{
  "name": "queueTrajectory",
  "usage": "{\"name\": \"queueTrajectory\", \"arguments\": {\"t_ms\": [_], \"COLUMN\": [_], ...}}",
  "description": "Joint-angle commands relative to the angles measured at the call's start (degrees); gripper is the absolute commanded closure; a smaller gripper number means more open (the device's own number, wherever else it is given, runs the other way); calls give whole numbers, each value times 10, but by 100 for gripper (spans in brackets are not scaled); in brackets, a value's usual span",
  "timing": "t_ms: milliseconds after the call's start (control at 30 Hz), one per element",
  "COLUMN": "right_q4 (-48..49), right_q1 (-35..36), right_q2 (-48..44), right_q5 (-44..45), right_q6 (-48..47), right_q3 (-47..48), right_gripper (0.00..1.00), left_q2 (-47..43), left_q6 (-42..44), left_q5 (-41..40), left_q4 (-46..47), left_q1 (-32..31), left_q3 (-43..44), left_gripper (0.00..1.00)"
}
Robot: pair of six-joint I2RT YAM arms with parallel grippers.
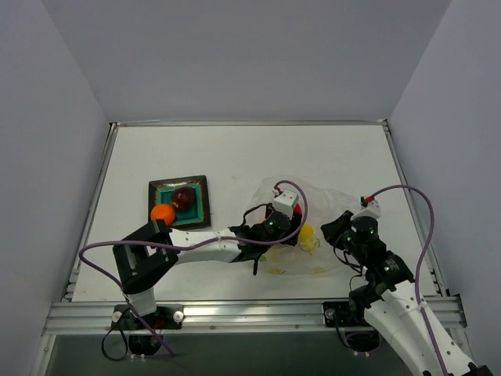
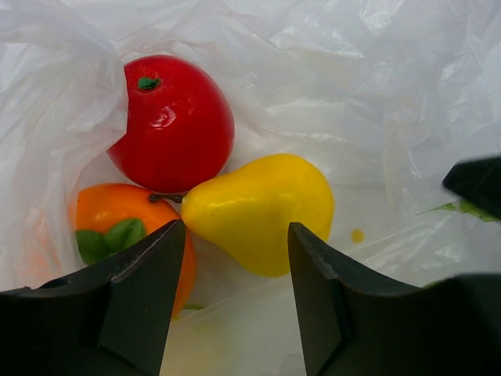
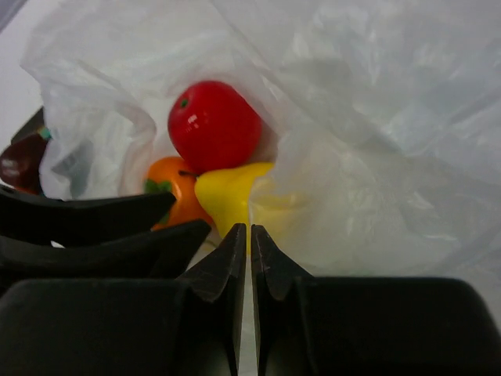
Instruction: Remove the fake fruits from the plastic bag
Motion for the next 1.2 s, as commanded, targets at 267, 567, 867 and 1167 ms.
{"name": "queueTrajectory", "arguments": {"t_ms": [267, 567, 867, 1167], "right_q4": [-8, -76, -1, 41], "right_q1": [90, 172, 246, 350], "right_q2": [-26, -57, 41, 115], "right_q5": [8, 131, 175, 255], "right_q6": [116, 213, 238, 281], "right_q3": [-84, -113, -113, -105], "right_gripper": [86, 83, 75, 72], "left_q2": [12, 38, 44, 96], "left_q6": [-31, -62, -80, -101], "left_q5": [77, 139, 129, 135], "left_q4": [-7, -12, -58, 0], "left_q1": [32, 36, 35, 43], "left_q3": [29, 45, 53, 65], "left_gripper": [21, 13, 13, 22]}}
